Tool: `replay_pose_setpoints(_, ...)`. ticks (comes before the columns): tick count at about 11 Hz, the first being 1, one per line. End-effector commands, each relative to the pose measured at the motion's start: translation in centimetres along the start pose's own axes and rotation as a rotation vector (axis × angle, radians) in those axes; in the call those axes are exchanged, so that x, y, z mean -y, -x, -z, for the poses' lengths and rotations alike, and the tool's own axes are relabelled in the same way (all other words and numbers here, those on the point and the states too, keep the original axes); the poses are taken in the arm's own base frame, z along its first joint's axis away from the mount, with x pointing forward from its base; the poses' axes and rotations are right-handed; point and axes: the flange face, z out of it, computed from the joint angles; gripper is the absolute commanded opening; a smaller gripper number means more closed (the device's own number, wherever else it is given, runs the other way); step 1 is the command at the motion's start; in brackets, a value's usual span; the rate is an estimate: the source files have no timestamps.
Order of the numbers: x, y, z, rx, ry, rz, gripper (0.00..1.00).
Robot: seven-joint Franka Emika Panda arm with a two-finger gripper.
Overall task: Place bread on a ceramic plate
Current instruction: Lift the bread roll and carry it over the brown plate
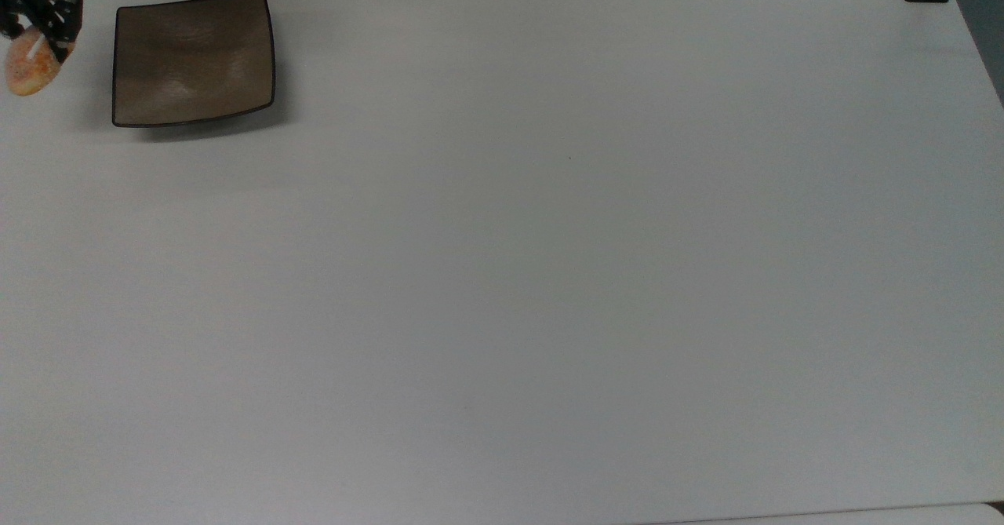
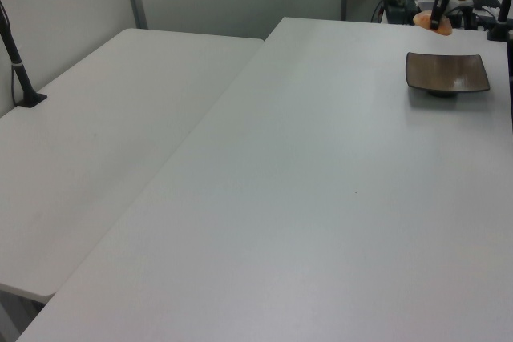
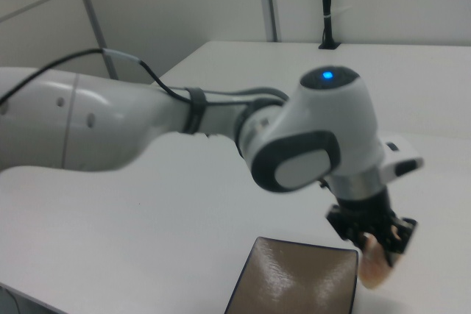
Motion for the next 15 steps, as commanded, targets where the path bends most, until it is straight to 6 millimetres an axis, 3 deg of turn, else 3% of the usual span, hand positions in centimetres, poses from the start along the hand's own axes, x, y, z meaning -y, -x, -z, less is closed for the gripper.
replay_pose_setpoints(1,3.9,1.0,2.8,0.022,-0.110,0.022,0.44)
replay_pose_setpoints(4,8.4,2.4,1.4,0.059,-0.173,0.083,0.44)
replay_pose_setpoints(7,10.6,4.5,-2.2,0.143,-0.214,0.111,0.44)
replay_pose_setpoints(8,10.8,4.7,-2.6,0.155,-0.213,0.120,0.48)
replay_pose_setpoints(10,10.9,4.8,-3.2,0.171,-0.213,0.123,0.88)
replay_pose_setpoints(11,11.0,4.7,-3.4,0.174,-0.214,0.124,1.00)
replay_pose_setpoints(15,10.9,4.5,-2.8,0.165,-0.209,0.118,1.00)
